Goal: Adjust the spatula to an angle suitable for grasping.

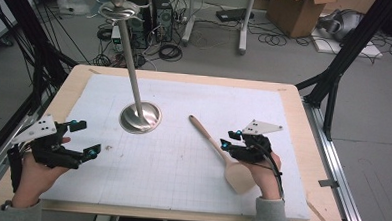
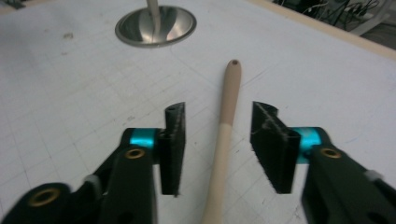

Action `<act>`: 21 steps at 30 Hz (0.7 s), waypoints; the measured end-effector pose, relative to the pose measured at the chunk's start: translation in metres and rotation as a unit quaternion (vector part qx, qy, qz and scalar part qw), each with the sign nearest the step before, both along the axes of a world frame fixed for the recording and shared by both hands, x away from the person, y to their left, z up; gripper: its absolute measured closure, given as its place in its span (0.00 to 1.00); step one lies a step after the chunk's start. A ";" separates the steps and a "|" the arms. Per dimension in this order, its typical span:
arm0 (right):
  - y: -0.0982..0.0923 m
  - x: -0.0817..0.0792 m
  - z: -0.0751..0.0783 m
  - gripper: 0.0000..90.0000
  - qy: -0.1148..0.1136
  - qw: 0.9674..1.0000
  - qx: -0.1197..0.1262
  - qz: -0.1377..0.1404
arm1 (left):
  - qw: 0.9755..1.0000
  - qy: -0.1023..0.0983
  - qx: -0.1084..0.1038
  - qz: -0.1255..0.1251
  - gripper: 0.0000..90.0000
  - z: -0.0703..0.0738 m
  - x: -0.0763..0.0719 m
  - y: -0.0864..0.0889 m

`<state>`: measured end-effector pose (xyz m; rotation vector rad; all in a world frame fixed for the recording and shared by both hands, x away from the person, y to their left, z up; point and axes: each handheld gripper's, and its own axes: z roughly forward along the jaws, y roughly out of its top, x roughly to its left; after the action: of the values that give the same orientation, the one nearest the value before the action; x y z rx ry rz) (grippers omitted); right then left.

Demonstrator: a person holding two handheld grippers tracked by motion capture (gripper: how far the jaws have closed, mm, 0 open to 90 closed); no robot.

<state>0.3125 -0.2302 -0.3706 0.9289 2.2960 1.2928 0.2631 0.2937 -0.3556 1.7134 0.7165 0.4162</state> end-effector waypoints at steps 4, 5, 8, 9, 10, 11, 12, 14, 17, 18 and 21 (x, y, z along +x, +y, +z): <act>-0.006 -0.006 0.005 0.43 -0.008 1.000 0.030 -0.003 | 1.000 -0.003 -0.007 0.008 0.02 0.002 0.000 0.007; -0.006 -0.007 0.006 0.40 -0.008 0.999 0.036 0.001 | 1.000 -0.004 -0.007 0.010 0.02 0.002 0.000 0.008; -0.008 -0.010 0.007 0.26 -0.004 0.999 0.042 0.005 | 1.000 -0.006 -0.010 0.013 0.02 0.004 -0.001 0.010; -0.008 -0.012 0.007 0.25 -0.003 0.999 0.043 0.005 | 1.000 -0.006 -0.011 0.014 0.02 0.004 -0.001 0.010; -0.008 -0.013 0.007 0.25 -0.008 0.999 0.045 0.009 | 1.000 -0.006 -0.010 0.015 0.02 0.004 -0.001 0.010; -0.009 -0.015 0.007 0.25 -0.010 0.999 0.049 0.016 | 1.000 -0.007 -0.010 0.015 0.02 0.004 -0.001 0.010; -0.009 -0.015 0.007 0.25 -0.011 0.998 0.050 0.026 | 1.000 -0.006 -0.009 0.015 0.02 0.004 -0.001 0.010; -0.009 -0.018 0.009 0.25 -0.013 0.998 0.049 0.035 | 1.000 -0.005 -0.009 0.015 0.02 0.003 0.000 0.009; -0.012 -0.021 0.012 0.25 -0.021 0.996 0.067 0.061 | 1.000 -0.003 -0.008 0.012 0.02 0.002 0.000 0.008; -0.012 -0.022 0.013 0.25 -0.025 0.995 0.069 0.062 | 1.000 -0.003 -0.009 0.009 0.02 0.002 0.000 0.008; -0.015 -0.022 0.013 0.25 -0.033 0.995 0.078 0.057 | 1.000 -0.002 -0.010 0.007 0.02 0.002 0.000 0.007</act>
<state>0.2905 -0.2454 -0.3574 0.7998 2.2521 1.5463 0.2632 0.3010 -0.3533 1.6884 0.7268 0.4208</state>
